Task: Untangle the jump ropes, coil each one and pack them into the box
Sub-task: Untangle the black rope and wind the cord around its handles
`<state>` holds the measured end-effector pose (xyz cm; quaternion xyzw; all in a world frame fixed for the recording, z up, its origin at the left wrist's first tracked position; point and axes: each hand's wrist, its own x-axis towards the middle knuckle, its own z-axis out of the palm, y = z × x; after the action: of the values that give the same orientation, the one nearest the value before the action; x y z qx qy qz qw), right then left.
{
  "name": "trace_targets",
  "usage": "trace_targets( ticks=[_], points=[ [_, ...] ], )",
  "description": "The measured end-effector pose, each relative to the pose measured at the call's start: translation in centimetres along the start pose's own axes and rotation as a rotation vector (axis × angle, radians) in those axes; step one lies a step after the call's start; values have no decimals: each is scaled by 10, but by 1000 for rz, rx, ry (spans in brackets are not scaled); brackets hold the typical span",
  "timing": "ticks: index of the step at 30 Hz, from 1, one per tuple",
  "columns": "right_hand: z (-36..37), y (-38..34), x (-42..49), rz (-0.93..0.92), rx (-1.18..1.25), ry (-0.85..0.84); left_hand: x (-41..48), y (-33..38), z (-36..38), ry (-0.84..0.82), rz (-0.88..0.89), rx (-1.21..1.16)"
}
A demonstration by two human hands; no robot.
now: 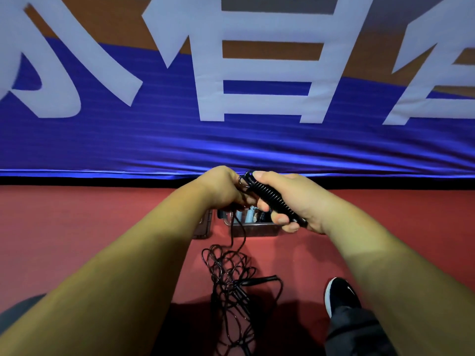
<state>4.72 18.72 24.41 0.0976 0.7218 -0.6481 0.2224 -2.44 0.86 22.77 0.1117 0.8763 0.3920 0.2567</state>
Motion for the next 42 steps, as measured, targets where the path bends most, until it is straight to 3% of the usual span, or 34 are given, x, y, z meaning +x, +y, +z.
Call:
trace_targets(
  ticks=[4,7,11,16,19,23,27,30,37,42],
  points=[
    [-1,-4,-9,97,-44,-163,-5,1,-7,39,116,100],
    [-2,-3,-12,172,-142,-273,-9,6,-12,30,164,-13],
    [-4,1,-12,270,-236,-269,-8,17,-9,51,259,33],
    [-14,6,-2,195,-383,-114,-7,26,-4,212,434,301],
    [-18,15,5,160,-507,28,-5,24,-4,166,506,516],
    [-25,20,12,98,-609,208,1,17,5,180,472,681],
    [-26,18,19,-3,-764,343,6,14,12,188,310,781],
    [-26,25,26,-56,-767,458,10,12,17,196,228,703],
    [-27,13,18,-45,-570,480,5,21,10,159,251,152],
    [-21,12,15,-58,-385,443,3,20,6,245,319,367]
  ],
)
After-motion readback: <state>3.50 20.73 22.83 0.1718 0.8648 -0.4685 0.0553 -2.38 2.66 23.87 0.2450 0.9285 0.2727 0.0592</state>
